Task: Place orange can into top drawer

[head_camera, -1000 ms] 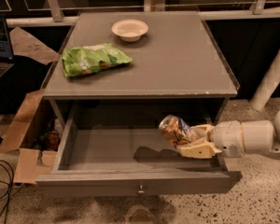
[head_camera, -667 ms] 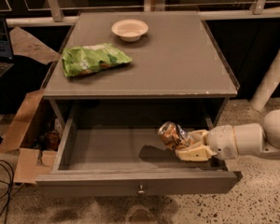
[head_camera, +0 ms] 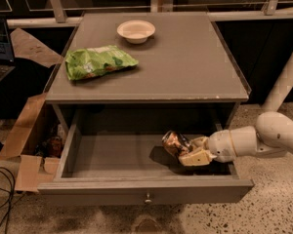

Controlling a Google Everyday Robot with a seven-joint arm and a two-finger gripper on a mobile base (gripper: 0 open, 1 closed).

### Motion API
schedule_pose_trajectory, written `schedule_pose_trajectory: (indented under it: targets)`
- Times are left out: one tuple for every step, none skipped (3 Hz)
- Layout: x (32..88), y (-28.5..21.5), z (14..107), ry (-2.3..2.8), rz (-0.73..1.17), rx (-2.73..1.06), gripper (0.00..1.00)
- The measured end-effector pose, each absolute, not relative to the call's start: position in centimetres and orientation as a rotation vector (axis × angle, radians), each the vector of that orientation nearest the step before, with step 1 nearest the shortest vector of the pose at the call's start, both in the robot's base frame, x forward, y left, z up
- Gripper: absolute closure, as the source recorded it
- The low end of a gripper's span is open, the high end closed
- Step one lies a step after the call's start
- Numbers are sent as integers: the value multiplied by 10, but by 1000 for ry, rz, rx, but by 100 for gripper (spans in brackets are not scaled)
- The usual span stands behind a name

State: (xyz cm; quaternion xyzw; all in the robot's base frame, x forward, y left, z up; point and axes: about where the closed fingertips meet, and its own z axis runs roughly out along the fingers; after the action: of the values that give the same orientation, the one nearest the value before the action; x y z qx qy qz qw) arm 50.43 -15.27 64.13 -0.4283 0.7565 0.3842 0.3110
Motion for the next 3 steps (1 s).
schedule_pose_trajectory:
  targets:
    - [506,-151,640,1999,1016,-1135,82]
    - [506,-151,640,1999,1016,-1135,59]
    - [506,-151,640,1999,1016,-1135,36]
